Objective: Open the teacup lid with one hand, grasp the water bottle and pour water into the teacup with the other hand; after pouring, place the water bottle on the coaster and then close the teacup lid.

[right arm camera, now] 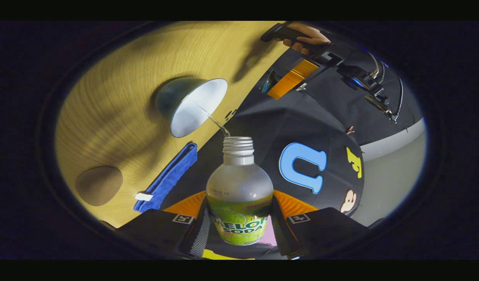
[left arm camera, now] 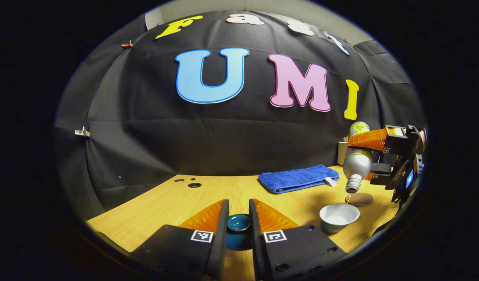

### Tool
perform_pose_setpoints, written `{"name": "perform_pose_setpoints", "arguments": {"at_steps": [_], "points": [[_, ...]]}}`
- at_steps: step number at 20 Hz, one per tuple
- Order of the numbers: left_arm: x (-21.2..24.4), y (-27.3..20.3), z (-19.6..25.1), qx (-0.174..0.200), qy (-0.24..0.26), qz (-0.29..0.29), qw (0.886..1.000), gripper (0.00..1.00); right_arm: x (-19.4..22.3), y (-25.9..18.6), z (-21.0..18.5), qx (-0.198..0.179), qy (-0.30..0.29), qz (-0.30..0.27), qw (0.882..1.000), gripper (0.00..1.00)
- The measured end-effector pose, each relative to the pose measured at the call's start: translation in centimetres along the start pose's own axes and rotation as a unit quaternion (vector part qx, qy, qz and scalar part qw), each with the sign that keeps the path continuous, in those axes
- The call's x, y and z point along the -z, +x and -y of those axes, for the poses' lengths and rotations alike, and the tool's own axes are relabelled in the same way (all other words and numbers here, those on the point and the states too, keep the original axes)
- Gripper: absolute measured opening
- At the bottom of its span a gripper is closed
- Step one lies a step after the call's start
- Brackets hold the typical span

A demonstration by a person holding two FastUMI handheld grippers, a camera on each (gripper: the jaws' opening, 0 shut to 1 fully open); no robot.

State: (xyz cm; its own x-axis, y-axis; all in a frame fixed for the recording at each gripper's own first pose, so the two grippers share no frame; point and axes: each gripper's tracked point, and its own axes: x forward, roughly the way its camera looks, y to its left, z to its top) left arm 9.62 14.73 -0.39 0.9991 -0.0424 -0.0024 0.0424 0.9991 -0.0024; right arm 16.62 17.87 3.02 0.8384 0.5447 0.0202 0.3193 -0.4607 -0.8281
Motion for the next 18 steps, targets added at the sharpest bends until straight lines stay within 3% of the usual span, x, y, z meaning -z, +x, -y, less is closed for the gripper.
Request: {"name": "perform_pose_setpoints", "arguments": {"at_steps": [18], "points": [[0.01, -0.01, 0.14, 0.004, 0.0, 0.0, 1.0, 0.33, -0.89, -0.07, -0.15, 0.003, -0.023, 0.013, 1.0, 0.72]]}}
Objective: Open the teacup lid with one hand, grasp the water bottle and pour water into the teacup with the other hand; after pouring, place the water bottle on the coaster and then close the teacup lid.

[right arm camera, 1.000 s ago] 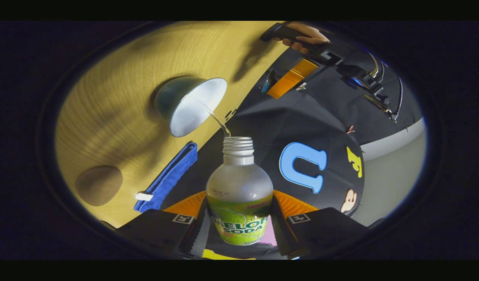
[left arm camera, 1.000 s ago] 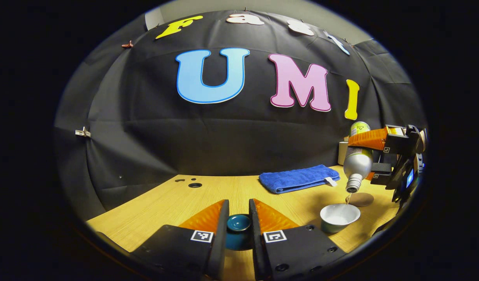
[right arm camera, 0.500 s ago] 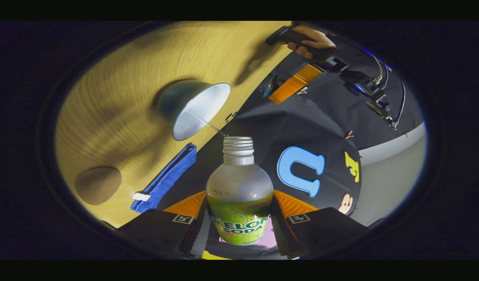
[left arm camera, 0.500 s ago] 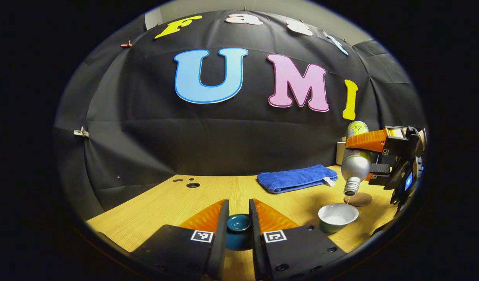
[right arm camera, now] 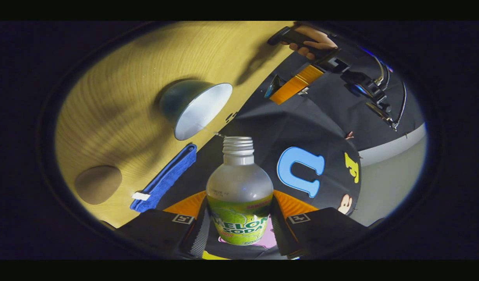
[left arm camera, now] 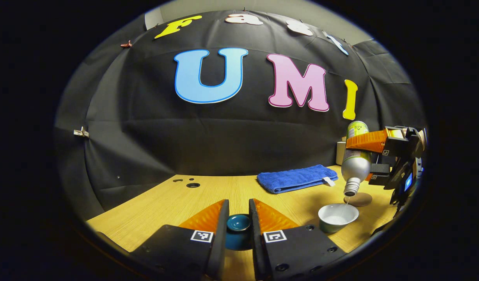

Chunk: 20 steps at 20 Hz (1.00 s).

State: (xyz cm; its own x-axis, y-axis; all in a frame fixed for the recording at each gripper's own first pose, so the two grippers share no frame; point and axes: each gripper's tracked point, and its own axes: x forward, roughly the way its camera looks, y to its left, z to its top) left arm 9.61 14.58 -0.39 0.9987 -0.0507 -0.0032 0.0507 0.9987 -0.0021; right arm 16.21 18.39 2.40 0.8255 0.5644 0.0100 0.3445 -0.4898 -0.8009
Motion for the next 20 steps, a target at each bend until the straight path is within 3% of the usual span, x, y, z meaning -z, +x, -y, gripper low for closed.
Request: {"name": "perform_pose_setpoints", "arguments": {"at_steps": [20], "points": [[0.0, 0.1, 0.0, -0.001, 0.0, 0.0, 1.0, 0.33, 1.0, -0.7, 0.2, 0.002, 0.019, -0.018, 1.0, 0.72]]}}
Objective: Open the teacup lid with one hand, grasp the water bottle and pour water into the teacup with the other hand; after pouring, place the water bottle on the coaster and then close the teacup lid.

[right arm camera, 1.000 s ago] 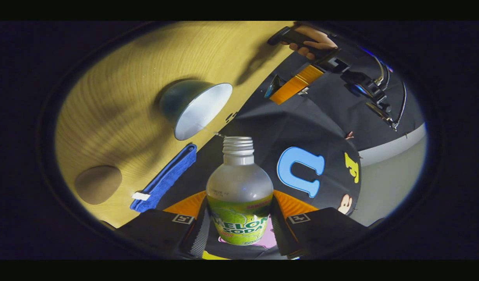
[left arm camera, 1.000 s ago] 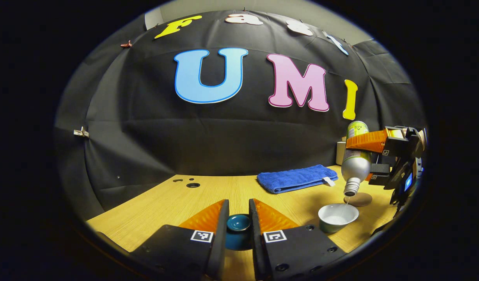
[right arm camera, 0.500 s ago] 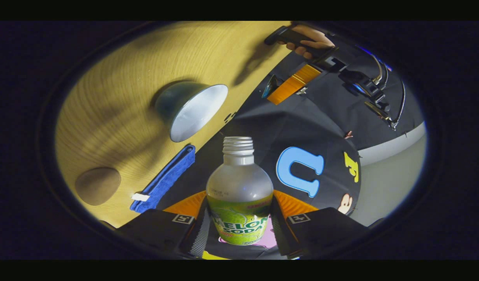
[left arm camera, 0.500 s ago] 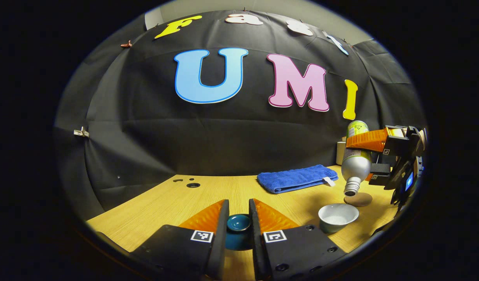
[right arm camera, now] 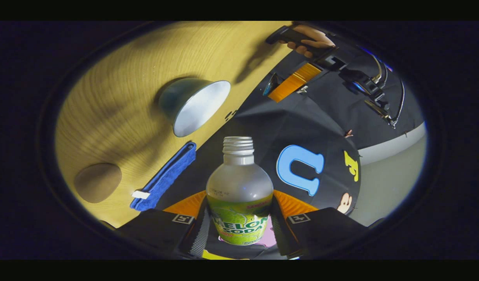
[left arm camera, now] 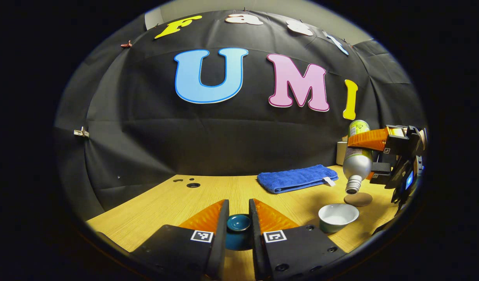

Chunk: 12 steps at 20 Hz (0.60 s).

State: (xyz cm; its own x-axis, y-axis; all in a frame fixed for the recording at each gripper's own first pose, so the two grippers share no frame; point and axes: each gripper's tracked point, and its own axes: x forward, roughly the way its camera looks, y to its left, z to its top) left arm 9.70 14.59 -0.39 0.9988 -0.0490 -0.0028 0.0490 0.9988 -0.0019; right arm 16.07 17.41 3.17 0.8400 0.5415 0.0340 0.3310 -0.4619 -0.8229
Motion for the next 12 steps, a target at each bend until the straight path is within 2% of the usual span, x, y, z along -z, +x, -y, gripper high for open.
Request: {"name": "perform_pose_setpoints", "arguments": {"at_steps": [4, 5, 6, 7, 9, 10, 11, 12], "points": [[0.0, 0.0, -0.1, -0.001, 0.0, 0.0, 1.0, 0.33, 2.1, -2.1, -0.2, 0.006, 0.107, -0.051, 0.993, 0.72], [0.0, -0.1, -0.1, -0.002, 0.0, 0.0, 1.0, 0.33, 2.9, -2.9, -0.6, 0.006, 0.153, -0.068, 0.986, 0.72], [0.0, 0.0, -0.1, -0.002, 0.0, 0.0, 1.0, 0.33, 3.7, -3.5, -1.3, 0.0, 0.211, -0.086, 0.974, 0.72], [0.0, 0.0, -0.1, -0.003, 0.0, 0.0, 1.0, 0.33, 4.5, -4.1, -2.2, -0.008, 0.273, -0.104, 0.956, 0.72], [0.0, 0.0, -0.1, -0.004, 0.0, 0.0, 1.0, 0.33, 5.4, -5.7, -3.9, -0.023, 0.391, -0.139, 0.909, 0.72], [0.0, 0.0, -0.1, -0.004, 0.0, 0.0, 1.0, 0.33, 6.0, -6.2, -4.4, -0.028, 0.449, -0.156, 0.88, 0.72], [0.0, 0.0, -0.1, -0.004, 0.0, 0.0, 1.0, 0.33, 6.6, -6.5, -5.1, -0.033, 0.508, -0.171, 0.844, 0.72], [0.0, -0.1, -0.1, -0.004, 0.0, 0.0, 1.0, 0.33, 6.9, -7.0, -5.8, -0.032, 0.567, -0.186, 0.802, 0.72]]}}
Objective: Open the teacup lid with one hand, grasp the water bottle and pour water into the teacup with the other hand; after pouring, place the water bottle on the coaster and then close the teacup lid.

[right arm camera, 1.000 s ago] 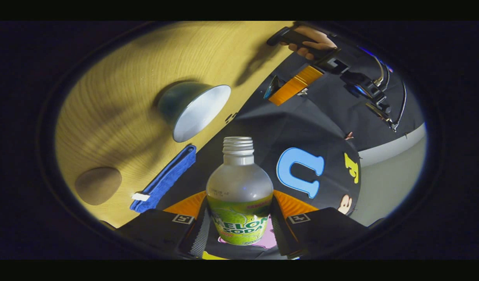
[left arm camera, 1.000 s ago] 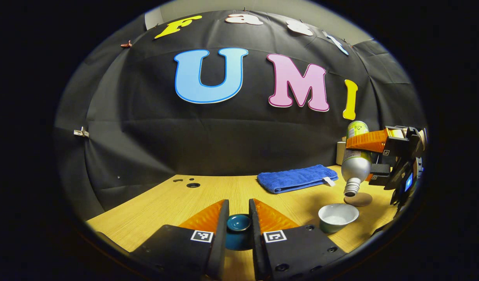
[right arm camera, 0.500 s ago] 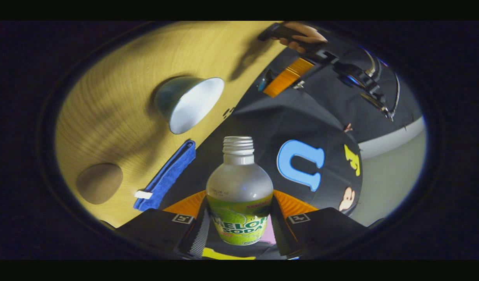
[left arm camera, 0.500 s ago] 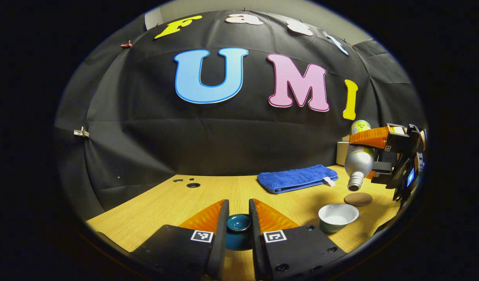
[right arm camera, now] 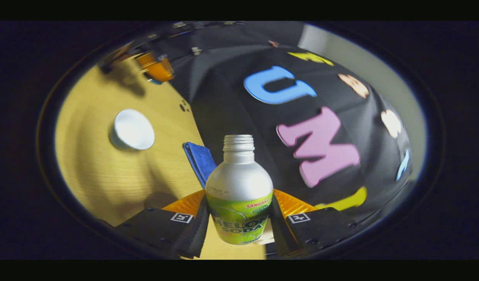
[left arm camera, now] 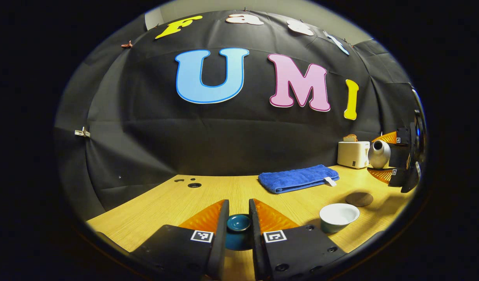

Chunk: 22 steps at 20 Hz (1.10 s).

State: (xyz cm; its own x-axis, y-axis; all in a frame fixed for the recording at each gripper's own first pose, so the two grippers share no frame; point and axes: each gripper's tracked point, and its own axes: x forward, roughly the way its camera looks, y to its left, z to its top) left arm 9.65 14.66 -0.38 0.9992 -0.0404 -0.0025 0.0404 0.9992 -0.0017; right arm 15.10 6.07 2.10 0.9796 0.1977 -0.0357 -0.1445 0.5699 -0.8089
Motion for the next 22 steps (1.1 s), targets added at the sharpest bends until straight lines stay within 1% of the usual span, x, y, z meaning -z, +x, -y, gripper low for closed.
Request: {"name": "perform_pose_setpoints", "arguments": {"at_steps": [1, 2, 3, 5, 6, 8, 9, 10, 11, 12, 13, 14, 16, 17, 18, 19, 22], "points": [[0.0, 0.0, 0.0, 0.0, 0.0, 0.0, 1.0, 0.33, 0.6, 0.4, -0.2, -0.005, 0.074, -0.01, 0.997, 0.72], [0.0, 0.0, 0.0, 0.0, 0.0, 0.0, 1.0, 0.33, 1.0, 0.6, -0.6, -0.014, 0.14, -0.017, 0.99, 0.73], [-0.1, 0.0, -0.1, -0.002, 0.0, 0.0, 1.0, 0.33, 1.3, 0.4, -1.0, -0.026, 0.198, -0.02, 0.98, 0.73], [-0.1, -0.1, -0.1, -0.004, 0.001, 0.0, 1.0, 0.33, 1.3, 0.5, -1.8, -0.049, 0.293, -0.025, 0.955, 0.73], [0.0, -0.1, 0.0, -0.003, 0.002, 0.0, 1.0, 0.33, 1.2, 0.8, -1.8, -0.055, 0.336, -0.022, 0.94, 0.73], [0.0, -0.1, 0.0, -0.001, 0.003, 0.001, 1.0, 0.33, 0.9, 1.4, -2.3, -0.06, 0.421, -0.008, 0.905, 0.73], [-0.1, -0.1, 0.0, -0.001, 0.003, 0.001, 1.0, 0.33, 0.9, 1.7, -2.4, -0.058, 0.447, -0.001, 0.892, 0.73], [-0.1, -0.1, 0.0, -0.001, 0.003, 0.001, 1.0, 0.33, 0.8, 1.8, -2.4, -0.049, 0.46, 0.0, 0.886, 0.73], [-0.1, -0.1, 0.0, 0.0, 0.003, 0.001, 1.0, 0.33, 0.8, 2.0, -2.6, -0.044, 0.461, 0.001, 0.887, 0.73], [0.0, -0.1, 0.2, 0.001, 0.003, 0.0, 1.0, 0.33, 1.0, 2.0, -2.7, -0.041, 0.455, 0.002, 0.889, 0.73], [-0.1, 0.0, 0.2, 0.002, 0.003, 0.0, 1.0, 0.35, 1.1, 2.1, -2.9, -0.04, 0.45, 0.001, 0.892, 0.73], [0.0, 0.0, 0.2, 0.004, 0.003, 0.0, 1.0, 0.33, 1.1, 2.1, -3.3, -0.043, 0.447, 0.003, 0.894, 0.73], [0.0, -0.1, 0.3, 0.005, 0.005, 0.0, 1.0, 0.33, 0.7, 2.6, -3.4, -0.045, 0.447, 0.01, 0.893, 0.74], [-0.1, 0.0, 0.3, 0.005, 0.004, 0.0, 1.0, 0.36, 0.5, 2.5, -3.7, -0.046, 0.448, 0.01, 0.893, 0.74], [-0.1, 0.0, 0.3, 0.005, 0.004, 0.001, 1.0, 0.33, 0.5, 2.4, -3.6, -0.045, 0.447, 0.009, 0.893, 0.75], [-0.1, 0.0, 0.3, 0.004, 0.004, 0.001, 1.0, 0.36, 0.4, 2.3, -3.6, -0.045, 0.446, 0.009, 0.894, 0.76], [0.0, 0.0, 0.2, 0.002, 0.005, 0.0, 1.0, 0.33, 0.7, 2.1, -3.6, -0.04, 0.429, 0.005, 0.903, 0.81]]}}
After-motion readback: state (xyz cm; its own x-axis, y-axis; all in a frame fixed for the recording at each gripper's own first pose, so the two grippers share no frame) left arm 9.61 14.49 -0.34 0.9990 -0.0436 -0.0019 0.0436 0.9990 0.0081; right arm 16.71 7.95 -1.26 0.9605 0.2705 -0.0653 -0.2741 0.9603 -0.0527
